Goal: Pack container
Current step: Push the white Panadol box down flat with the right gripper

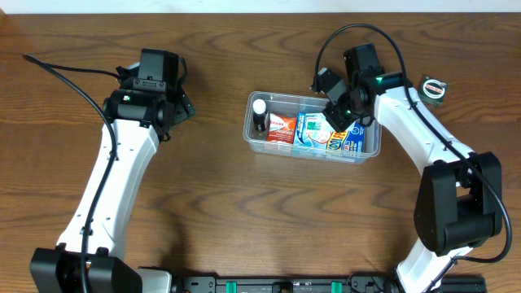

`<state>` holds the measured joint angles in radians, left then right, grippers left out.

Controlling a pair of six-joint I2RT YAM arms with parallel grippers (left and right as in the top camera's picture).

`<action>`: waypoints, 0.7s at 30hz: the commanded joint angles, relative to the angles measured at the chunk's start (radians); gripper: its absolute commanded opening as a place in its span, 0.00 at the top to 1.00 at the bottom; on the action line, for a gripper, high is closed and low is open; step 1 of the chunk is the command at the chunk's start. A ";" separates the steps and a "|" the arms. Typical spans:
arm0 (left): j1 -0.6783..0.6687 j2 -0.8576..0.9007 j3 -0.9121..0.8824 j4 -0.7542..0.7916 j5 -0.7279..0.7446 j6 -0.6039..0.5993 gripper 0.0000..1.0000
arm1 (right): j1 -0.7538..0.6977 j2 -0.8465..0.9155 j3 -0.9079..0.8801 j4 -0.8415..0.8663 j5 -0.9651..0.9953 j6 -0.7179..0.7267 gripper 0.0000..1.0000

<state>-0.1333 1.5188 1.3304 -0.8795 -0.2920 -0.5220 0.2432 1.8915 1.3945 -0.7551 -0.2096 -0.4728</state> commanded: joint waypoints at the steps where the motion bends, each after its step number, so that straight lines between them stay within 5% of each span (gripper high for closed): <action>1: 0.003 0.011 -0.003 -0.002 -0.016 0.005 0.02 | -0.006 0.022 -0.001 -0.037 -0.021 0.016 0.99; 21: 0.003 0.011 -0.003 -0.002 -0.016 0.005 0.02 | 0.033 0.005 -0.001 -0.216 -0.098 0.024 0.99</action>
<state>-0.1333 1.5188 1.3304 -0.8795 -0.2920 -0.5220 0.2531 1.8915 1.3975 -0.9569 -0.2962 -0.4591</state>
